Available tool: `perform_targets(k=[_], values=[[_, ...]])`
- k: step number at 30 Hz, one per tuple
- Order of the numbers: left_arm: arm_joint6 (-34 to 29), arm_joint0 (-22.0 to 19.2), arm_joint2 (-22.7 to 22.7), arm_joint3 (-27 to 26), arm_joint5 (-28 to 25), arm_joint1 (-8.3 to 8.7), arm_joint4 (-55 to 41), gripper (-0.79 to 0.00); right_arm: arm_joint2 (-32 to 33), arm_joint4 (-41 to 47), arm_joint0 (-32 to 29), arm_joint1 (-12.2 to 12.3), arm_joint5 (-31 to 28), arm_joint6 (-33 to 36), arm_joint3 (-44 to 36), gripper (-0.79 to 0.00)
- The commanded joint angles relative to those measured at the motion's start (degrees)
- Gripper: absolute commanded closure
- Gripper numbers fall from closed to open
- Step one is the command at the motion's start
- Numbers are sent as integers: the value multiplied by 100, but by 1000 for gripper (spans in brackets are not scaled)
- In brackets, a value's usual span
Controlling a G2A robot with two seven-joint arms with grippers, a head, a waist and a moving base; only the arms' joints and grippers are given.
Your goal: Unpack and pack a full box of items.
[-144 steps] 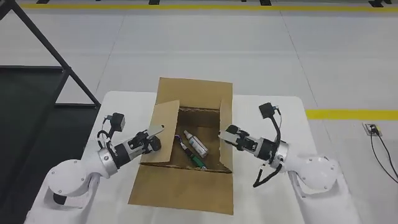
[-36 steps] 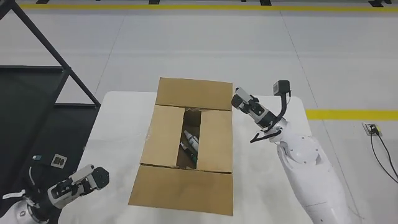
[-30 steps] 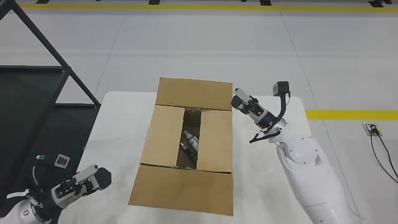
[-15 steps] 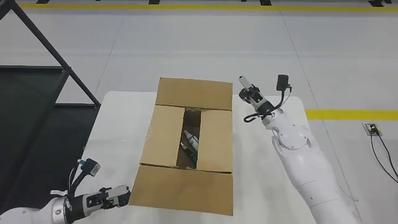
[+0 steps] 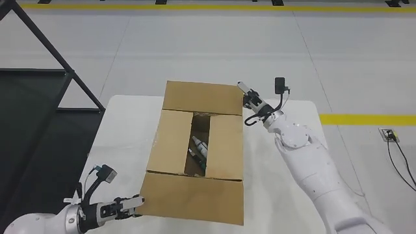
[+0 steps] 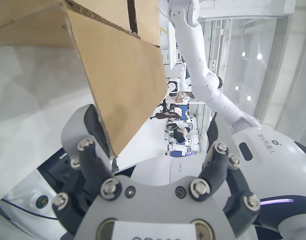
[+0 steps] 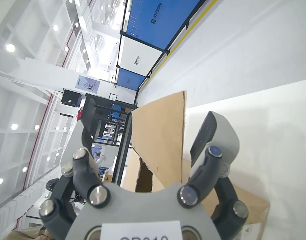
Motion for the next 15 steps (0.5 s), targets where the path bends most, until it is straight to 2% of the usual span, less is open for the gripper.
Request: perform_targets(k=[1,9,15], values=[[70,-12,18,-23,-11,0,-123,-785,33,114,35,-12,-118,62,69,-785],[341,-32,-18,-189,-49,15,-458,-785,251,503,54,18,-491,483,55,-785],[855,-82,-52,-327,49,7,-746,-785,410,696,-57,82,-646,921,-228,-785]])
